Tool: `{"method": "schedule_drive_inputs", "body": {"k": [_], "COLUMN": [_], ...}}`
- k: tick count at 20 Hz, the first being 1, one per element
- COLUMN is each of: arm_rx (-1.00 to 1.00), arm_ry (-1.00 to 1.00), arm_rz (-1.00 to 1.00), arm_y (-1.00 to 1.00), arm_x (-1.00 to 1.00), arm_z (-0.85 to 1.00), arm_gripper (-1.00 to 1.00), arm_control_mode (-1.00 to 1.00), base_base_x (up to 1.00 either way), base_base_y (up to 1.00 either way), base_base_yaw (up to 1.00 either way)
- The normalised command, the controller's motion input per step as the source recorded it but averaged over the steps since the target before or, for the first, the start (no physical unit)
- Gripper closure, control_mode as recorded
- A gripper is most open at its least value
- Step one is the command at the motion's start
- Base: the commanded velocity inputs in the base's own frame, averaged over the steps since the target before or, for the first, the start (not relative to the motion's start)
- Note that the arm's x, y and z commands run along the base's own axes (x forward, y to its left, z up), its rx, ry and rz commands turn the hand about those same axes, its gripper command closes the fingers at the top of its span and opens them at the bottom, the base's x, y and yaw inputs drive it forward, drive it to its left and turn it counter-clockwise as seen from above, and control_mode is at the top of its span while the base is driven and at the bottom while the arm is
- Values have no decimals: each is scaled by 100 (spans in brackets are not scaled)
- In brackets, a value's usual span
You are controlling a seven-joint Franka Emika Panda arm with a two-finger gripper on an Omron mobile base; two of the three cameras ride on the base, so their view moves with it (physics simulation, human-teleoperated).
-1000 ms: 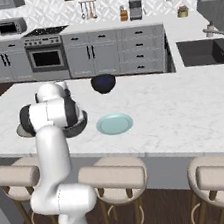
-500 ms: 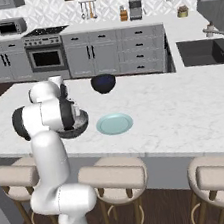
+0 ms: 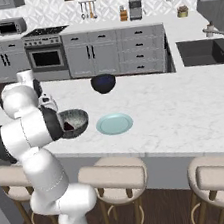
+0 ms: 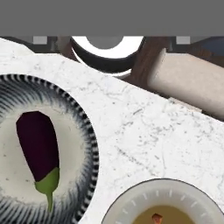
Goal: Pick the chicken drumstick and eggplant from their plates and place them in the bowl. Then put the bowl in the fridge.
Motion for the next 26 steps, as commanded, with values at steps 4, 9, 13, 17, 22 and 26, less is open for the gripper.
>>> {"method": "schedule_drive_inputs", "body": {"k": [4,9,13,17,22,26], "arm_rx": [0,0,0,0,-2,-3], "arm_ry": [-19,-12,0,1,1,0], "arm_rz": [-15,-15,-10,0,0,0], "arm_y": [81,83,63,30,2,1], "arm_x": [-90,2,96,90,52,12], "arm_z": [16,6,8,2,-8,-14], "arm_gripper": [-100,-100,-100,-100,-100,-100], "arm_control_mode": [-100,-100,-100,-100,-100,-100], "base_base_x": [0,0,0,0,0,0], "base_base_y": [0,0,0,0,0,0], "base_base_yaw": [0,0,0,0,0,0]}}
